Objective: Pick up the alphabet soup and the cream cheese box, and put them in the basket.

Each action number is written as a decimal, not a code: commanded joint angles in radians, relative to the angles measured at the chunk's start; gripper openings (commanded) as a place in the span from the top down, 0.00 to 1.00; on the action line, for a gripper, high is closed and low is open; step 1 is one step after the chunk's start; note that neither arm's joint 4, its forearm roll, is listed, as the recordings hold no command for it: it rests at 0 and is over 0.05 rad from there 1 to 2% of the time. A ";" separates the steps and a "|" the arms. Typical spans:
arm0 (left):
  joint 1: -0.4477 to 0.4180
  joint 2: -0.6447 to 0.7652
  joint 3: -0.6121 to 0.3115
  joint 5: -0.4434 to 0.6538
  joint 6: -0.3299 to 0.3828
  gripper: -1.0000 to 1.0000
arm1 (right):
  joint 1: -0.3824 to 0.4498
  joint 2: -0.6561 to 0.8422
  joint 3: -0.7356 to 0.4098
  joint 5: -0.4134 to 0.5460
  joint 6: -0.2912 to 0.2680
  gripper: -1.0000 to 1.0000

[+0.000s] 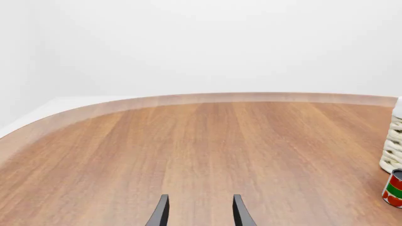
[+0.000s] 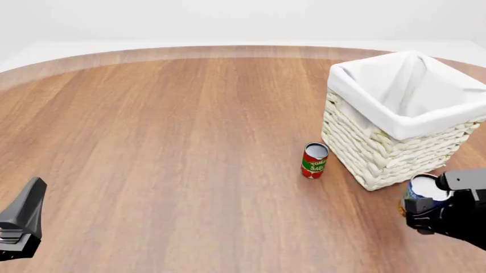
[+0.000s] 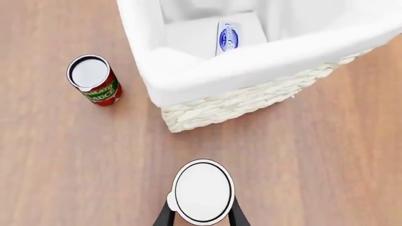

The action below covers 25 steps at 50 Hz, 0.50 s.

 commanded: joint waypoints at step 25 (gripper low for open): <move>0.000 0.000 0.000 0.000 0.000 0.00 | -0.017 -0.215 -0.179 0.347 -0.024 1.00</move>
